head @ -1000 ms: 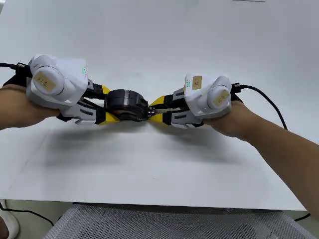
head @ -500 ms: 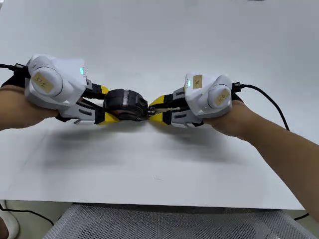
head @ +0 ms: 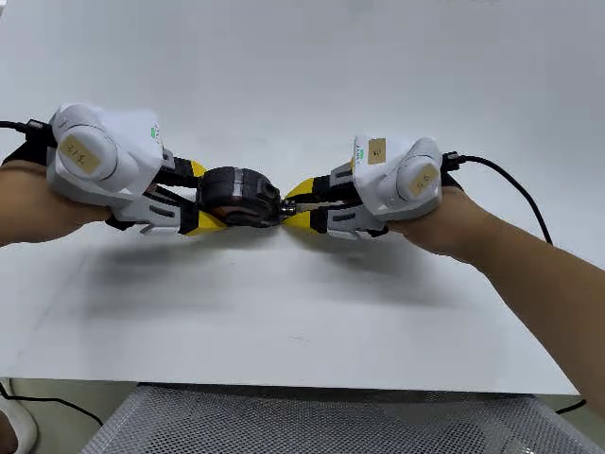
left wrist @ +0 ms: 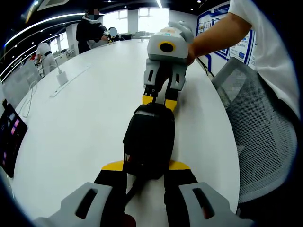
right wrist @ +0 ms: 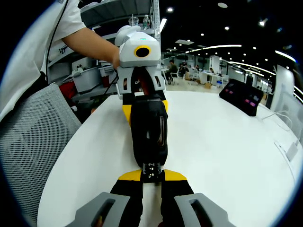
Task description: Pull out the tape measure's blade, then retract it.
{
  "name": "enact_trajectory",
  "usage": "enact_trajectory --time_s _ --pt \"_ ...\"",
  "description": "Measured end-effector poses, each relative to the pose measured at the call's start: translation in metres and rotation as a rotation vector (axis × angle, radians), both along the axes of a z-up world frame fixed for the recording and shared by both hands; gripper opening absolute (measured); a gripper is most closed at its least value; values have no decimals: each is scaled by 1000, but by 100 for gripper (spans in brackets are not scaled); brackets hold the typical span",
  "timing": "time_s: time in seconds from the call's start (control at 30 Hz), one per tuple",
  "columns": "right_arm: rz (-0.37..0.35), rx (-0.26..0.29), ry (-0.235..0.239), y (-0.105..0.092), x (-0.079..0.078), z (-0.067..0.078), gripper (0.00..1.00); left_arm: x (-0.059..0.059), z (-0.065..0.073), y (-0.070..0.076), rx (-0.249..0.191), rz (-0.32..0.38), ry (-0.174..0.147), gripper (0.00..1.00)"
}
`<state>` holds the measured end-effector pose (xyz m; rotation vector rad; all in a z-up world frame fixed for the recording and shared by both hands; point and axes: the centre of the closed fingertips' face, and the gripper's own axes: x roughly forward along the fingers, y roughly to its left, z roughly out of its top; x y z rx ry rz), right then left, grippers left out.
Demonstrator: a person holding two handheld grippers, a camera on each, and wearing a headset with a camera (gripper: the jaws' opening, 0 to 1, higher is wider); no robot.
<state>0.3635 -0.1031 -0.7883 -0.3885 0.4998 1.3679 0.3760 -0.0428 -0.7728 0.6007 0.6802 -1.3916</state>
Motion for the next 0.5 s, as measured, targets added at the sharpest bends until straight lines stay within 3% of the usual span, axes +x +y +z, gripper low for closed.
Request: enact_trajectory --time_s 0.5 --pt "-11 -11 -4 -19 -2 1 10 0 -1 -1 -1 1 4 24"
